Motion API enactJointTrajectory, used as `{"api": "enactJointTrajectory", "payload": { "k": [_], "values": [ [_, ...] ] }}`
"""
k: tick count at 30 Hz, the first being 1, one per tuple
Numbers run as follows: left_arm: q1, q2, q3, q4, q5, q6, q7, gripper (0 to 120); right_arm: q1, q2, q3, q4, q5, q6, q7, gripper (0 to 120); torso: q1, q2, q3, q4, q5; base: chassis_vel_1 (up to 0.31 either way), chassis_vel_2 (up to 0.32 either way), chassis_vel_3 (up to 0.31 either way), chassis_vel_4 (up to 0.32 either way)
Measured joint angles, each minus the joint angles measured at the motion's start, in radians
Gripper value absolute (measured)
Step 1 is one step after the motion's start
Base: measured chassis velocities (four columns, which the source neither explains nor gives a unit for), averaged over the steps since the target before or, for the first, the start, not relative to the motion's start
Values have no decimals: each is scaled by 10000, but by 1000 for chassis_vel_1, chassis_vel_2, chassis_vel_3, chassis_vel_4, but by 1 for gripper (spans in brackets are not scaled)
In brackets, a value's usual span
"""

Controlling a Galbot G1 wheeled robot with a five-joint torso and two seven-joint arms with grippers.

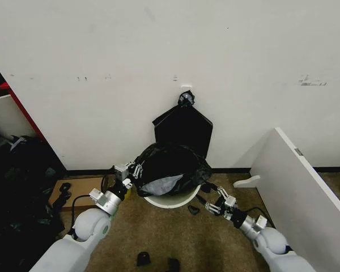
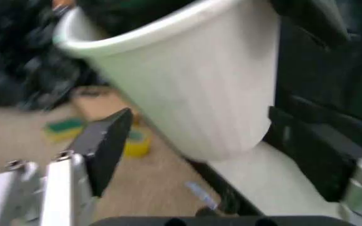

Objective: Place the garbage bag over the trash bin.

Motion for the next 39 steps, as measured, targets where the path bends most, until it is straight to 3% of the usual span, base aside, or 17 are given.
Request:
{"api": "enactJointTrajectory", "payload": {
  "k": [4, 7, 8, 11, 12, 21, 31, 39],
  "values": [
    [-44, -79, 113, 131, 199, 43, -174, 4, -536, -198, 576, 1069, 127, 8, -701, 98, 0, 0, 0, -3, 1, 0, 0, 0, 0],
    [64, -188, 170, 162, 476, 14, -181, 4, -1171, -359, -58, 2986, -308, -564, 1933, 100, -2, 1, -1, -4, -3, 0, 0, 0, 0],
    [64, -188, 170, 162, 476, 14, -181, 4, -1171, -359, -58, 2986, -308, -564, 1933, 100, -2, 1, -1, -4, -3, 0, 0, 0, 0],
    [180, -266, 162, 110, 642, 4, -180, 4, -1489, -368, -917, 4392, -1987, -1589, 4350, 100, -2, 1, -1, 4, -2, 0, 0, 0, 0],
    [182, -279, 188, 98, 685, 2, -183, 4, -1506, -342, -1104, 4663, -2458, -1763, 4590, 100, -2, 1, -1, 2, -1, 0, 0, 0, 0],
    [199, -296, 347, 34, 804, 6, -163, 4, -1012, -229, -1475, 4978, -4146, -2147, 3195, 100, -2, 1, -1, -2, -2, 0, 0, 0, 0],
    [296, -350, 375, 37, 962, 6, -146, 4, -509, -113, -2180, 4906, -4546, -2574, 3665, 98, -1, 1, 0, 0, -1, 0, 0, 0, 0],
    [350, -409, 390, 52, 1129, 5, -141, 4, -457, -124, -2271, 4744, -4295, -2674, 3692, 72, -2, 1, 0, 0, -1, 0, 0, 0, 0]
  ]
}}
